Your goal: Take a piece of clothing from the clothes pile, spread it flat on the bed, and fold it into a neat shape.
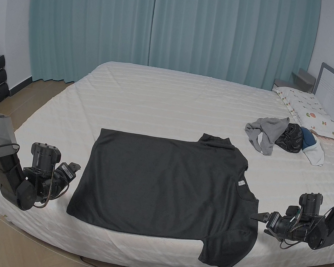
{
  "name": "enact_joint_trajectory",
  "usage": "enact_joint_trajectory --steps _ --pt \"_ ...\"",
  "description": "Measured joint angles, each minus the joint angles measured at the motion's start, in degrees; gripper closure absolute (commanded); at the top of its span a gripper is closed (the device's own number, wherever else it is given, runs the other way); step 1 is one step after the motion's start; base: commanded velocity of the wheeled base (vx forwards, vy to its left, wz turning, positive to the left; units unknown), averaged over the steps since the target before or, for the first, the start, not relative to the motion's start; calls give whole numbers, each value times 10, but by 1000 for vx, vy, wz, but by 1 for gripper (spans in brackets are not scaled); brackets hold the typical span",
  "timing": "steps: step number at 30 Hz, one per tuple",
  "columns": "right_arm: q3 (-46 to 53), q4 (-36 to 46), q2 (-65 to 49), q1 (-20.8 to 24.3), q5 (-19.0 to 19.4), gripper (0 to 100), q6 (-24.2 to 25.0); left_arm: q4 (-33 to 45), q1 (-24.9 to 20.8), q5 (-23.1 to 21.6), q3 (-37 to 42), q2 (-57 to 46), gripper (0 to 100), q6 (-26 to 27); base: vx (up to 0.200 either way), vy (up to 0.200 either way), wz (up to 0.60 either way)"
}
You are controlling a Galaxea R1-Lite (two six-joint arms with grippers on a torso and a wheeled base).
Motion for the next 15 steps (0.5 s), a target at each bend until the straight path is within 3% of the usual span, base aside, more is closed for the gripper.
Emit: enact_joint_trajectory --steps 6,7,15 --pt "19 -50 19 1 6 0 4 -1 6 -5 10 -13 0 -5 0 0 0" --pt "19 -52 22 1 6 100 4 -1 7 -5 10 -14 0 -5 0 0 0" --pt "12 -54 55 7 2 100 5 -1 9 -5 11 -18 0 -5 0 0 0"
